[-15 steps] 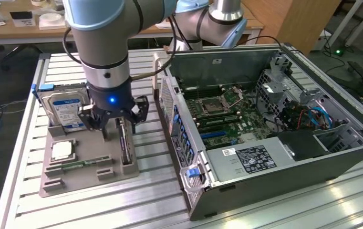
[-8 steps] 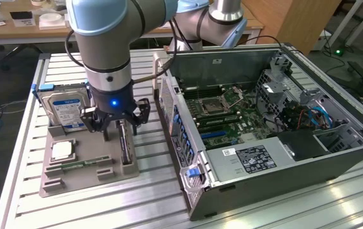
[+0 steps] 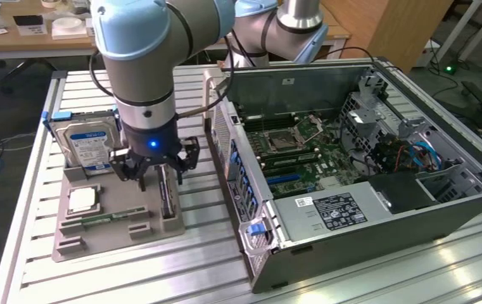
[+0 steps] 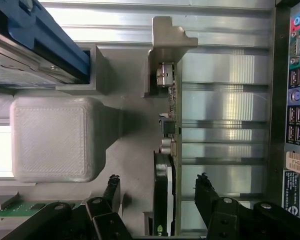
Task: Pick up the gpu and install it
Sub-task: 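Pick up the gpu and move the gpu toward the slot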
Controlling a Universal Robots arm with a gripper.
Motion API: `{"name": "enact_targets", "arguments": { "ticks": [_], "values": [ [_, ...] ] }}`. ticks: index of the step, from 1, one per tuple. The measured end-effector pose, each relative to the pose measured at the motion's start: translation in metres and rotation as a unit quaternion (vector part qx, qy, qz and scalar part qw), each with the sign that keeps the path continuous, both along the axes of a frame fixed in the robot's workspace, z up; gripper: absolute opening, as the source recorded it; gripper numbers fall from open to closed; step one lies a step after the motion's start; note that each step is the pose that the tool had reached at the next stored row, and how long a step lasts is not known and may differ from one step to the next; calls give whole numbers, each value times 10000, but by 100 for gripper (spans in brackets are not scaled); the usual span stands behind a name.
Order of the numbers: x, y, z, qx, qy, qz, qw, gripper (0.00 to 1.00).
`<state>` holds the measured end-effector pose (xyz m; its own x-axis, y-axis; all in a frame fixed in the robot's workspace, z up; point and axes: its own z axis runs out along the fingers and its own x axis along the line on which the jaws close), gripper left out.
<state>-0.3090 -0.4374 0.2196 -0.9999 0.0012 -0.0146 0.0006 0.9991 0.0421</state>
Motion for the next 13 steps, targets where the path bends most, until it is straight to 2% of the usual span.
{"name": "enact_targets", "arguments": {
  "ticks": [7,13],
  "values": [
    [6,0,-120,0,-1,0,10000,71],
    [7,0,-121,-3,0,0,10000,71]
  ]
}}
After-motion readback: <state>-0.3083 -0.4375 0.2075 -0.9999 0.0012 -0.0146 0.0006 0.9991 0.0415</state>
